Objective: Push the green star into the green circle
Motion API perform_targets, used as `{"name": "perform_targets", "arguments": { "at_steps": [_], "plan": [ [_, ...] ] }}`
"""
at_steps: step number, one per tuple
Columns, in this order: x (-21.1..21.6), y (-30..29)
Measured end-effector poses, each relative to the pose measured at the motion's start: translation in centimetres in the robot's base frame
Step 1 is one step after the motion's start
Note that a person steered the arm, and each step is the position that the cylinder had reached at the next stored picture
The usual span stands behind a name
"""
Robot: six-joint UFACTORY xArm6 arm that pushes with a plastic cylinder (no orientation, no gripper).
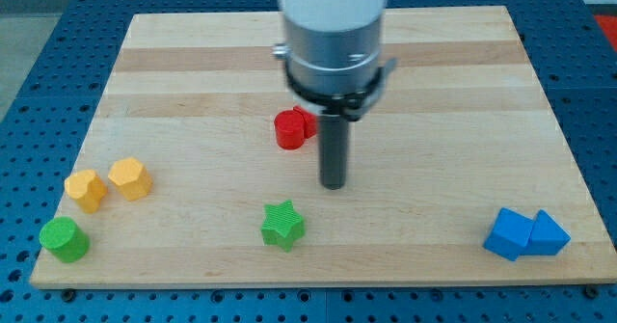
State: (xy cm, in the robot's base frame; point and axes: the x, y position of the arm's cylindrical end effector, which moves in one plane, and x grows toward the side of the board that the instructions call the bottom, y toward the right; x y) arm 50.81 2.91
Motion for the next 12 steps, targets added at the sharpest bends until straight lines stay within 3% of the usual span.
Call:
{"name": "perform_targets", "arguments": {
  "at_steps": [1,2,4,5,6,7,8,12],
  "plan": [
    [2.2,1.7],
    [4.6,-0.7],
    [5.5,-12.1],
    [5.5,-10.5],
    [5.7,-4.2],
    [8.3,-3.0],
    [10.1,-5.9],
    [8.1,-22.5]
  ]
}}
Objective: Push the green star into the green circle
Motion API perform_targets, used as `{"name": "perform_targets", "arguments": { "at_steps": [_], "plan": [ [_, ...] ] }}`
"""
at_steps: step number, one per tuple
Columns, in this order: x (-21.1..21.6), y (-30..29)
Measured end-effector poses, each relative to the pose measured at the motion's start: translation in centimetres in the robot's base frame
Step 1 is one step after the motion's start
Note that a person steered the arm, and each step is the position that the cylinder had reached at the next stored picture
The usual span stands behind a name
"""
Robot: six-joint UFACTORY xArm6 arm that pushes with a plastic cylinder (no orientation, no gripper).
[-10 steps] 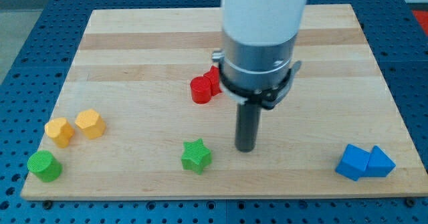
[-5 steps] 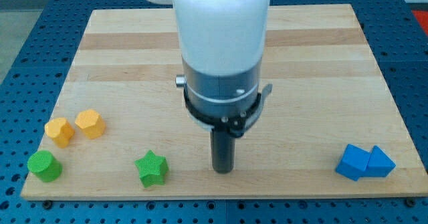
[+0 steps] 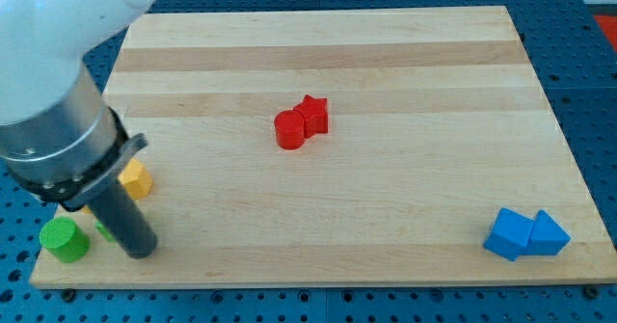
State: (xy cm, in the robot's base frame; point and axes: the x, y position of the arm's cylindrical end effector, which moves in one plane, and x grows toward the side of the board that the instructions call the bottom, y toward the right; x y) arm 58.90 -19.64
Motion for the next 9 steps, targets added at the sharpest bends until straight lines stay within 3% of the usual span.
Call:
{"name": "perform_targets", "arguments": {
  "at_steps": [2,3,7,9],
  "plan": [
    [-3.6,6.2],
    [-5.5,6.7],
    [-3.5,-1.1],
    [-3.5,-2.2]
  ]
}}
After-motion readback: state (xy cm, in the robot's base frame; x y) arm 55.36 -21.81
